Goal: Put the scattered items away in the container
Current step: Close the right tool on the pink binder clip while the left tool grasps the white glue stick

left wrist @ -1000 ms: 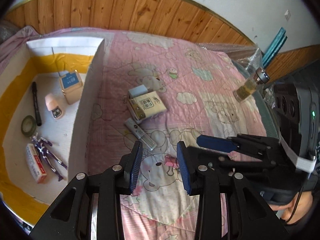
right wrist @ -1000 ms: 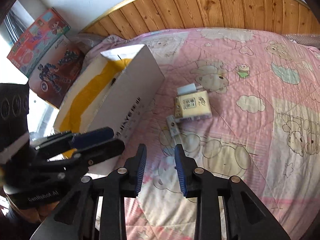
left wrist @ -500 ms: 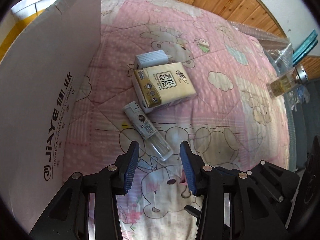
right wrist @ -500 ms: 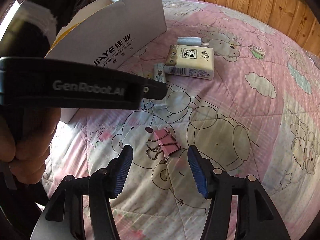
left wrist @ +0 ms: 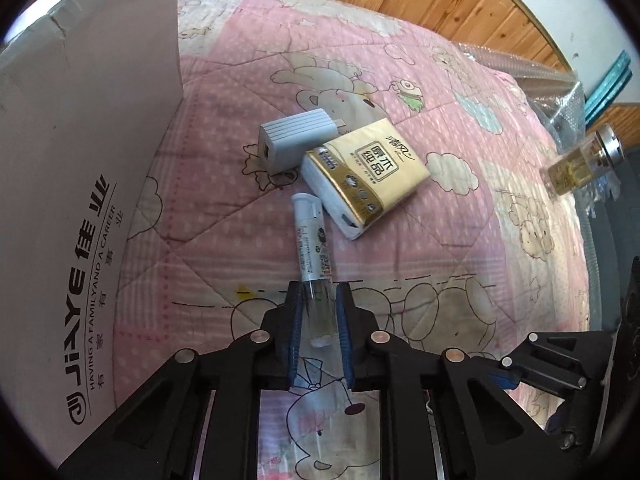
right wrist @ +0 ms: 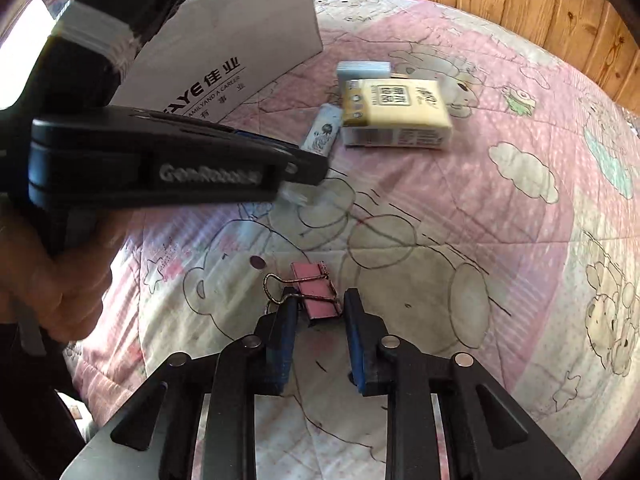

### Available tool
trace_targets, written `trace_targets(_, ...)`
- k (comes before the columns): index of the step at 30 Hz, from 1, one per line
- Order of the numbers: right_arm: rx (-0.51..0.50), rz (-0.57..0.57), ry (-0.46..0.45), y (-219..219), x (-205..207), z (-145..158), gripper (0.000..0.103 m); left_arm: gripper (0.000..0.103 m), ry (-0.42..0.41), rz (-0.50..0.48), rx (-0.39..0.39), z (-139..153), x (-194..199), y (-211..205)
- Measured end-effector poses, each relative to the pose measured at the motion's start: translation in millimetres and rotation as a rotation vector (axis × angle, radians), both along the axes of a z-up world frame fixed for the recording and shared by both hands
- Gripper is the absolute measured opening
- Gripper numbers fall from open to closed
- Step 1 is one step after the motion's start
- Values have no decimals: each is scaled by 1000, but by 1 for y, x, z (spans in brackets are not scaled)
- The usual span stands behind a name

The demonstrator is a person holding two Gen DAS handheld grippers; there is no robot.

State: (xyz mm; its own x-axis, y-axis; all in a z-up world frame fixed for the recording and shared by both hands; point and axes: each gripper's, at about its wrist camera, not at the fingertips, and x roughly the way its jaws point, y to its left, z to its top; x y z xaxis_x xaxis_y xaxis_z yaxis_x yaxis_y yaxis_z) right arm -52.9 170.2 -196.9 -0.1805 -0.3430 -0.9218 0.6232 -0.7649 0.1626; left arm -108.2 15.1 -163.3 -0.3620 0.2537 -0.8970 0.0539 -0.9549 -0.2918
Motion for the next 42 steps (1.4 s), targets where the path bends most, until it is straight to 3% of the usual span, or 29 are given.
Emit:
trace_targets(8,-54,-47,-18,24,1,15,24,11,50,-29,-13,16,3,3)
trace_targets(17,-82,-64,-19,31,1,27,24,14,38,-35,-106,-2,-6,19)
trace_targets(21,-82,-64,-19,23,-6,23,24,12,77,-55,-136,-3,-9,28)
trace_targets(27,-88,-71,-12,19,-7,26,24,11,79,-51,-109,4,-5,24)
trace_targets(42,-118,-80,34,11,-3,51,24,11,152,-29,-45,57,17,21)
